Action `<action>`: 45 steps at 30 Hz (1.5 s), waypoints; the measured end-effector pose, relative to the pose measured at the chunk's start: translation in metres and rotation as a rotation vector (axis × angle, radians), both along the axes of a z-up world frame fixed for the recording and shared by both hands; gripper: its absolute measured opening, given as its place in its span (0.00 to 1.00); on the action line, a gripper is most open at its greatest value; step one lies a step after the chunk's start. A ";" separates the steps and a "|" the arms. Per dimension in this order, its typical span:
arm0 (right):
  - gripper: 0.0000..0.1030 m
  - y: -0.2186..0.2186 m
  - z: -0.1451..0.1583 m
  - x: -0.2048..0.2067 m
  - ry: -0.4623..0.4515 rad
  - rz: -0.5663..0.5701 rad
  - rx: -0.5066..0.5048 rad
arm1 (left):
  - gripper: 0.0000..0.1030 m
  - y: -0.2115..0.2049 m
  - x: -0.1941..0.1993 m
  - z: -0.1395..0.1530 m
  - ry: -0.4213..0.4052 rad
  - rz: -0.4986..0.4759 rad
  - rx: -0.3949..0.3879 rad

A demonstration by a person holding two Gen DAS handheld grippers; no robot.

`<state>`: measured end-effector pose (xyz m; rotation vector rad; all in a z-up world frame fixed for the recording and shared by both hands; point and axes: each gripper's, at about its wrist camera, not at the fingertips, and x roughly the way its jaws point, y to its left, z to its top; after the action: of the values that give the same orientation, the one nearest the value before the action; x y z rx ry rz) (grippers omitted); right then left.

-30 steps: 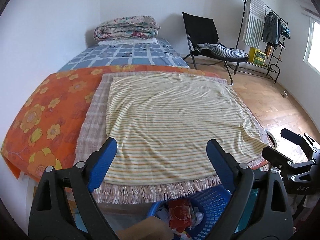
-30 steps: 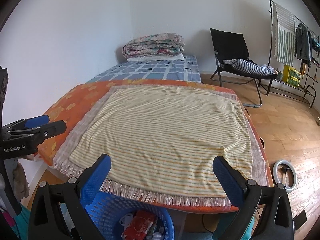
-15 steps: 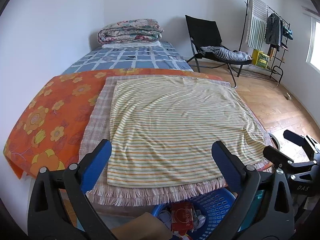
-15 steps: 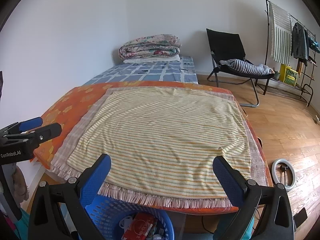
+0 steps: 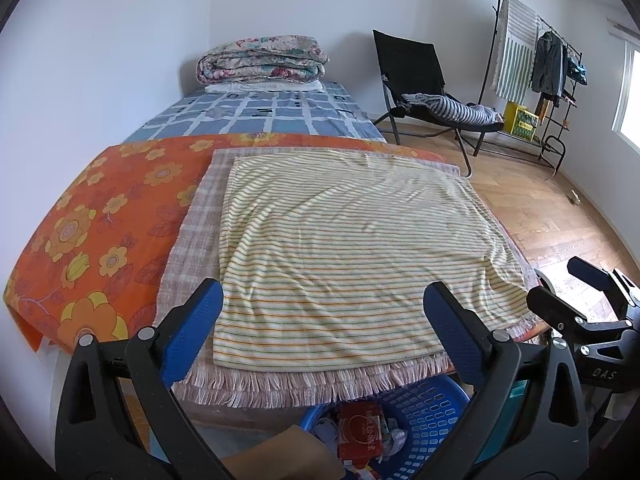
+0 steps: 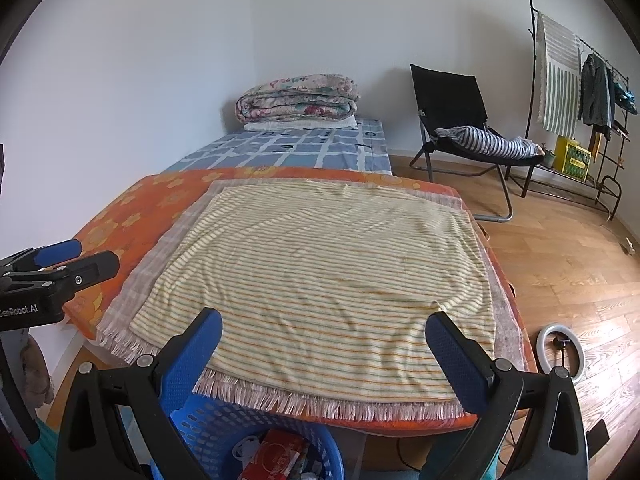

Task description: Collect trash

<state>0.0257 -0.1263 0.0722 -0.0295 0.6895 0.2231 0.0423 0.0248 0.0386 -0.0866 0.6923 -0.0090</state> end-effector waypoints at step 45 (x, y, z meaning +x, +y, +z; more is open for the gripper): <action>1.00 0.004 -0.004 0.007 0.015 -0.012 0.019 | 0.99 0.004 -0.006 -0.001 0.011 0.040 0.039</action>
<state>0.0326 -0.1220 0.0682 -0.0051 0.7023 0.2186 0.0358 0.0285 0.0372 -0.0631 0.7013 0.0429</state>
